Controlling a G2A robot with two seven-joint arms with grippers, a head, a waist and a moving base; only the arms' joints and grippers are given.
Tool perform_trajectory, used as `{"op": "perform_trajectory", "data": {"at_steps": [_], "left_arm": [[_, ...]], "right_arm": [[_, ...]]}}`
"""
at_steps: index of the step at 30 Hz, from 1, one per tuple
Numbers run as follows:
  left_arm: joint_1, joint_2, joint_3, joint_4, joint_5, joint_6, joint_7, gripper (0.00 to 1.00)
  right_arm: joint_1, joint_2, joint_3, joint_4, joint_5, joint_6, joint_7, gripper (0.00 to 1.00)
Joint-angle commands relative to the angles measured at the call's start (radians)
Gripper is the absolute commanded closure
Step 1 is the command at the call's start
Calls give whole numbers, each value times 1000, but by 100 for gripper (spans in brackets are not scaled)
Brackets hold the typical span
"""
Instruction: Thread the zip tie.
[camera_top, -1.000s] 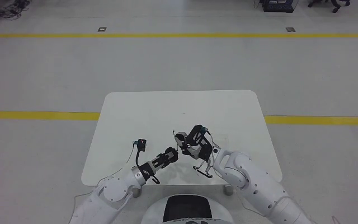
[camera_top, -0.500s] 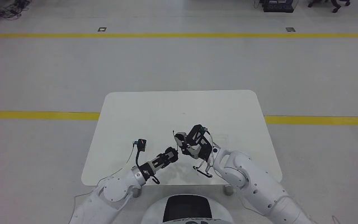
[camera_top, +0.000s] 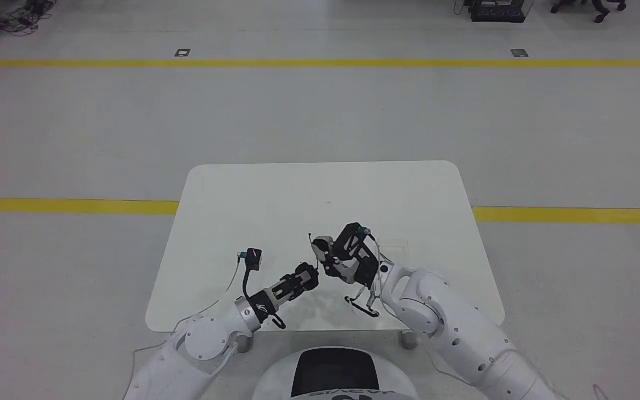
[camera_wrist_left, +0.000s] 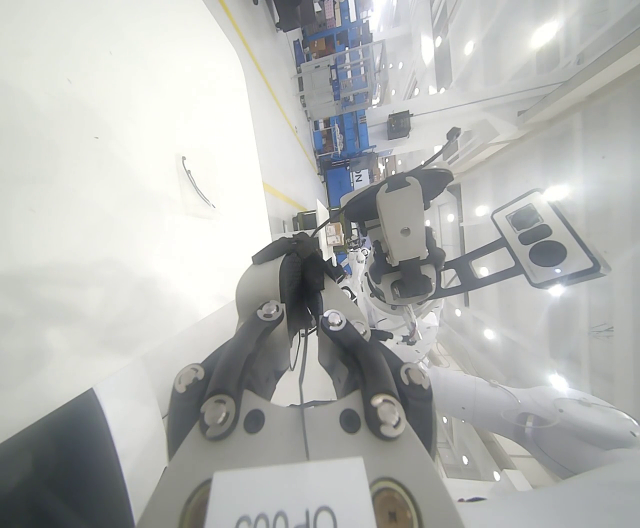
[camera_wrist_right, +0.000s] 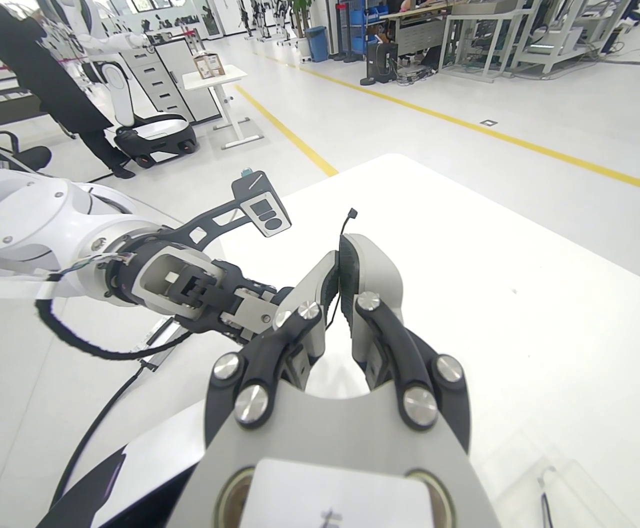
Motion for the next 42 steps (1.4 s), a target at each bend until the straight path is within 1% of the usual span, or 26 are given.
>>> {"op": "perform_trajectory", "data": {"at_steps": [1, 27, 31, 36, 39, 42], "left_arm": [[0, 0, 0, 0, 0, 0, 0, 100], [0, 0, 0, 0, 0, 0, 0, 100], [0, 0, 0, 0, 0, 0, 0, 100], [0, 0, 0, 0, 0, 0, 0, 100], [0, 0, 0, 0, 0, 0, 0, 100], [0, 0, 0, 0, 0, 0, 0, 100]], "right_arm": [[0, 0, 0, 0, -1, 0, -3, 100], [-4, -2, -1, -1, -14, 0, -8, 100], [-17, 2, 14, -20, -14, 0, -18, 100], [-41, 15, 42, -50, -3, 0, -29, 100], [-47, 25, 44, -64, 5, 0, -33, 100], [-47, 25, 44, -64, 5, 0, -33, 100]]}}
